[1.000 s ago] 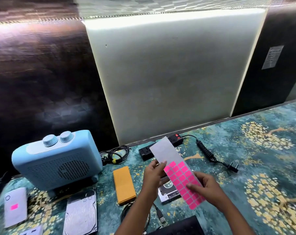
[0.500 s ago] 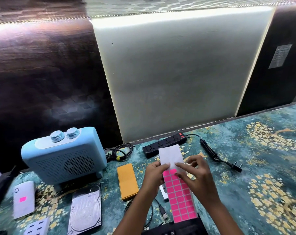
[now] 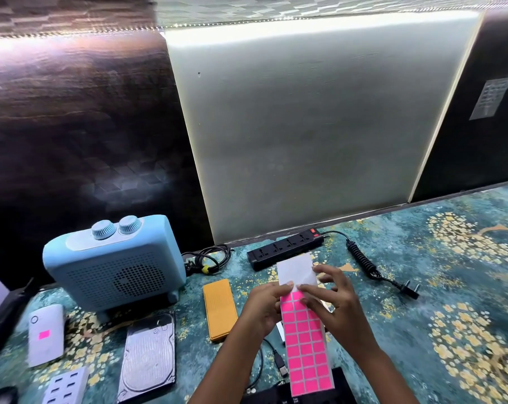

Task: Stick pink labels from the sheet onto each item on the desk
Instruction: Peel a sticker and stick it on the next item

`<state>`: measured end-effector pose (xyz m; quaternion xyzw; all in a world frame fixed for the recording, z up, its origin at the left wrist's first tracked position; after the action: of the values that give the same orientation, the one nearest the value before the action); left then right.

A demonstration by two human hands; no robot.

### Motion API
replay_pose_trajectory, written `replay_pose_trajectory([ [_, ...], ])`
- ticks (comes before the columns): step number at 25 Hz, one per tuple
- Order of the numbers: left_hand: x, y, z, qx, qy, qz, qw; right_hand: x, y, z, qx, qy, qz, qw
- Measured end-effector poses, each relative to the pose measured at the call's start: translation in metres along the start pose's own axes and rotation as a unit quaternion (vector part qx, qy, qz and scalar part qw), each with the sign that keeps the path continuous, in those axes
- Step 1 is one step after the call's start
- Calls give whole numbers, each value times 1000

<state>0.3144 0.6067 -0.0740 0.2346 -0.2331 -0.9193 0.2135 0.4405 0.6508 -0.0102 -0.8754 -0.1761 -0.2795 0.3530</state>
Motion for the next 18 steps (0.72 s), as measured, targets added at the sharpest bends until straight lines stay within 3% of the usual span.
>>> replay_pose_trajectory([
  [7, 0, 3, 17, -92, -21, -8, 996, -7, -3, 10, -52, -69, -41, 995],
  [18, -2, 2, 16, -93, -38, -9, 995, 0, -1, 7, -55, -57, -5, 997],
])
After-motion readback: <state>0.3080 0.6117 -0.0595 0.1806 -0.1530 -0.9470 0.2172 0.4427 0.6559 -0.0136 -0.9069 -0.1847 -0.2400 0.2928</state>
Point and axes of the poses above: each hand's wrist, its own y-axis away from the middle knuckle, its own x-axis out of the back of the hand, z = x × y, the point moved 9 cm from there along -y, towards the middle knuckle, and after that the axes turned 4 degrees about y, right-handed, at the moved point
